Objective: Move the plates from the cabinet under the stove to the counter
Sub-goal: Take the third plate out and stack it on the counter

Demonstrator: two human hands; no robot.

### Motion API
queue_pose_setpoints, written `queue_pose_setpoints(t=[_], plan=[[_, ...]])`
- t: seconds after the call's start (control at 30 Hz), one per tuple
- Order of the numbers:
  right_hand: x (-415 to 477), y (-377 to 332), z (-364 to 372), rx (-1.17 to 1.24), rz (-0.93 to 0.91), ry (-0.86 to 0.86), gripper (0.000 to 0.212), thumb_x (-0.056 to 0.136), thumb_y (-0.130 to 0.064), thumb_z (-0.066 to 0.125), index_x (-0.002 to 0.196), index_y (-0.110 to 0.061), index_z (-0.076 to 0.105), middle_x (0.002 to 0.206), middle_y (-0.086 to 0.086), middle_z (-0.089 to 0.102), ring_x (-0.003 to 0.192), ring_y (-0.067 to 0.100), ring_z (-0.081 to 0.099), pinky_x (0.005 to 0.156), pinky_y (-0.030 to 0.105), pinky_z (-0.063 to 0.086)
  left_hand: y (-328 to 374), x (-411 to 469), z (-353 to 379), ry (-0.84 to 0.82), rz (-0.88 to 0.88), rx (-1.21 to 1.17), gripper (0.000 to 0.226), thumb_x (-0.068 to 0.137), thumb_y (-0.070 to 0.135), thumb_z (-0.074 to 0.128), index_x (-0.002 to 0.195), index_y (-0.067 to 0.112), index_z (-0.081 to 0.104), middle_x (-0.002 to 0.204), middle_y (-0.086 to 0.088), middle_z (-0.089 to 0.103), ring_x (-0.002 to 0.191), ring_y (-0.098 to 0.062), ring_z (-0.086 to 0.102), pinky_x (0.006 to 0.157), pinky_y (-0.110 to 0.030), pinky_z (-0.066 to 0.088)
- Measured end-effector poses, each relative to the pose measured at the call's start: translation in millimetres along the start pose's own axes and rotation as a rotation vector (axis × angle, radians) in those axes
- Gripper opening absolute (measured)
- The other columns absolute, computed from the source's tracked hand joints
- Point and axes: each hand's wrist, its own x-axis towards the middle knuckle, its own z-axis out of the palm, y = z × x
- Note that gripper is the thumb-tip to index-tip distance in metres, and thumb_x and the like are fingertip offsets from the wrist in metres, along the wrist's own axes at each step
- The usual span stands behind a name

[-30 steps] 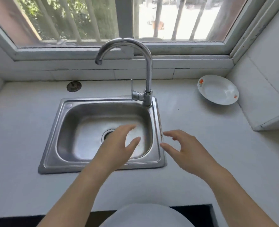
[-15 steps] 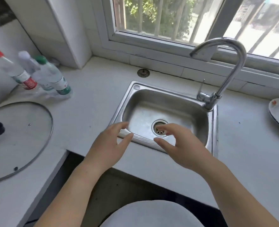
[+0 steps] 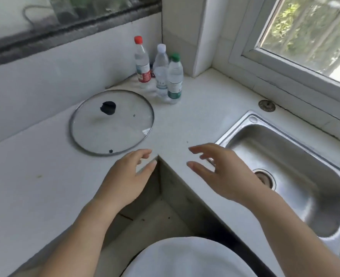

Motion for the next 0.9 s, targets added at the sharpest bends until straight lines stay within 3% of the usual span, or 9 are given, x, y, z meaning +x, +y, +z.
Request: queue_pose_setpoints(t=[0.2,0.53,0.77,0.9], plan=[[36,-15,19,-0.021,-0.113,-0.135,0.038,0.085,-0.051,0.053,0.120,-0.037,0.054,0.113,-0.027,0.055,0.098,-0.005,0.052,0.081,0.009,0.038,-31,-10,-9,0.139,-0.145,-0.079,0.036,0.090,0.046,0.047,0.125,0.038,0.049,0.117,0.028,0.053,0.108,0.006,0.048,0.077,-0.009,0.032],[129,-38,57,0.078,-0.286,-0.368,0.037,0.084,-0.047,0.056,0.119,-0.033,0.057,0.113,-0.025,0.057,0.099,-0.002,0.055,0.082,0.014,0.041,-50,-4,-41,0.295,-0.413,-0.037,0.038,0.091,0.046,0.047,0.127,0.035,0.048,0.124,0.023,0.053,0.113,0.001,0.049,0.086,-0.019,0.034],[172,-67,110,0.138,-0.448,-0.560,0.037,0.084,-0.045,0.058,0.117,-0.030,0.058,0.112,-0.021,0.060,0.095,-0.002,0.055,0.075,0.005,0.037,-65,-25,-61,0.424,-0.590,0.001,0.039,0.091,0.045,0.046,0.128,0.033,0.048,0.125,0.021,0.053,0.114,-0.001,0.049,0.086,-0.021,0.038],[173,-98,144,0.118,-0.551,-0.711,0.037,0.085,-0.048,0.056,0.118,-0.034,0.056,0.114,-0.020,0.058,0.096,-0.001,0.055,0.079,0.013,0.039,-79,-63,-64,0.525,-0.713,-0.027,0.039,0.091,0.042,0.047,0.128,0.031,0.049,0.124,0.018,0.054,0.113,-0.003,0.050,0.086,-0.023,0.040]])
